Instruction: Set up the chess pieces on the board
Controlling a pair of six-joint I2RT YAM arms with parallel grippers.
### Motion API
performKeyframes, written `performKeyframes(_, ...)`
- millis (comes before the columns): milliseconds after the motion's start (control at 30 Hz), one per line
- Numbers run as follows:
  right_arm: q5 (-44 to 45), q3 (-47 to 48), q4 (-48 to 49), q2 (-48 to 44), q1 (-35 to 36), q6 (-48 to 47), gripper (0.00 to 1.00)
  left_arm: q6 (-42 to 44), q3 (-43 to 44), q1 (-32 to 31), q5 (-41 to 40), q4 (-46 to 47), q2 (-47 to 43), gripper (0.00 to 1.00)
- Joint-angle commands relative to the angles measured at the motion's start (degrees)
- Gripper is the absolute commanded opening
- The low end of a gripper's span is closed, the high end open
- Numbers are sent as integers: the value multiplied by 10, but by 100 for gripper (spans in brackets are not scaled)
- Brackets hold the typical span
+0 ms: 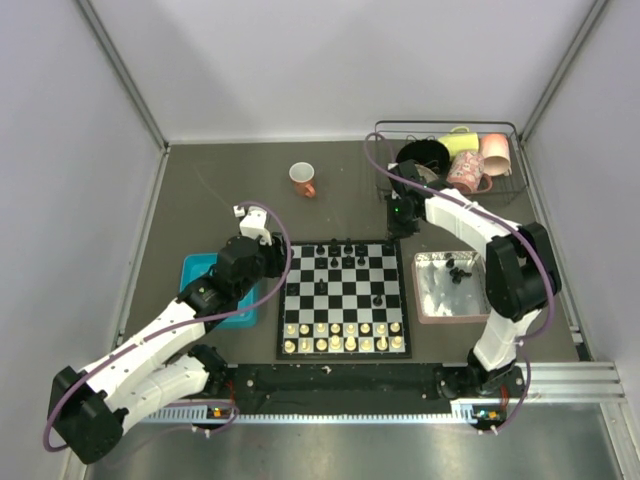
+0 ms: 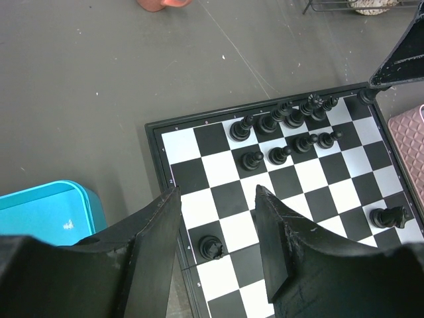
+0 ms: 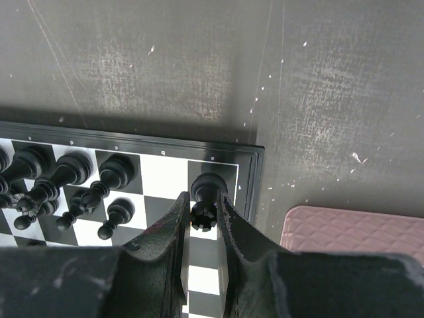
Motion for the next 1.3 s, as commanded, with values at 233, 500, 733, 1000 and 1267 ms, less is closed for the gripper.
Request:
performKeyframes(233,3,5,25,17,11,0,0,-2,-6,4,6,17,-11,54)
performKeyframes(500,7,-4,25,19,11,-1,0,-2,-8,5,8,18,-12,54)
performKeyframes(733,9,-8,27,23,12,-4,0,-2,-8,6,9,20,-12,54)
performKeyframes(1000,10,-18,27,22,14,-7,0,-2,-7,8,14,22,-11,54)
performKeyframes(1267,10,-22,27,22,16,-10,0,-1,-7,9,15,22,-15,54)
